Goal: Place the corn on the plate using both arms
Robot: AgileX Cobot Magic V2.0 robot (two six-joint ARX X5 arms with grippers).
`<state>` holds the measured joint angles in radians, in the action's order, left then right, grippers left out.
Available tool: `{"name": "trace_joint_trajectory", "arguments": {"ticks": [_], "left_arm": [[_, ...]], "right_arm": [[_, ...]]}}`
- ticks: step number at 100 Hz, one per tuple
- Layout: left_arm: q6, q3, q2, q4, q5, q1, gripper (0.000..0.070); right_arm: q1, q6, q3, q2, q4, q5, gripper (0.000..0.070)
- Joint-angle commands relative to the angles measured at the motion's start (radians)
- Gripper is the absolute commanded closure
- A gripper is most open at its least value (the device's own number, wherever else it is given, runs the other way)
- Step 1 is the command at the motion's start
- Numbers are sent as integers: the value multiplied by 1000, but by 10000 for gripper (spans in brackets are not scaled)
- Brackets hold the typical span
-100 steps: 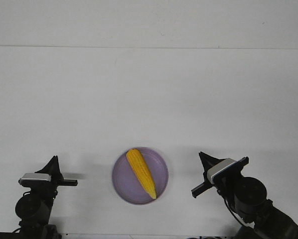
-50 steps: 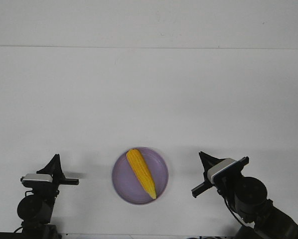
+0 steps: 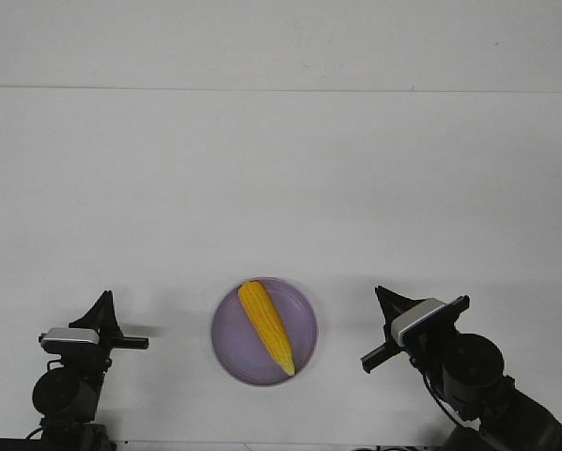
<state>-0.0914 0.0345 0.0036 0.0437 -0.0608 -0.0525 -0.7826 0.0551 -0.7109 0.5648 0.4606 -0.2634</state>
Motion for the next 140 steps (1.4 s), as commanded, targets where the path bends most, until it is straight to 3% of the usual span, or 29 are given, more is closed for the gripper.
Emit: {"name": "trace_joint_trajectory", "arguments": {"ticks": [1,23,35,48,75,140], "left_arm": [[-9,-21,-1,10,1,1,685],[-9,-21,-1,10,1,1,685],[-9,-21,-1,10,1,1,685],[-9,-21,-1,10,1,1,685],[-9,-21,-1,10,1,1,685],[-9,-21,-1,10,1,1,685]], "right_arm": [[41,-60,-6,-4,-9,-5,687],[461,-72,200,-173,-157,215,687],[663,-79,357,-298,-192,222,687],[776,-79,503,-421,-208,222,687],[823,-77,698,-564,-333,234,687],[822,-75,698,-564,-356,238,687]]}}
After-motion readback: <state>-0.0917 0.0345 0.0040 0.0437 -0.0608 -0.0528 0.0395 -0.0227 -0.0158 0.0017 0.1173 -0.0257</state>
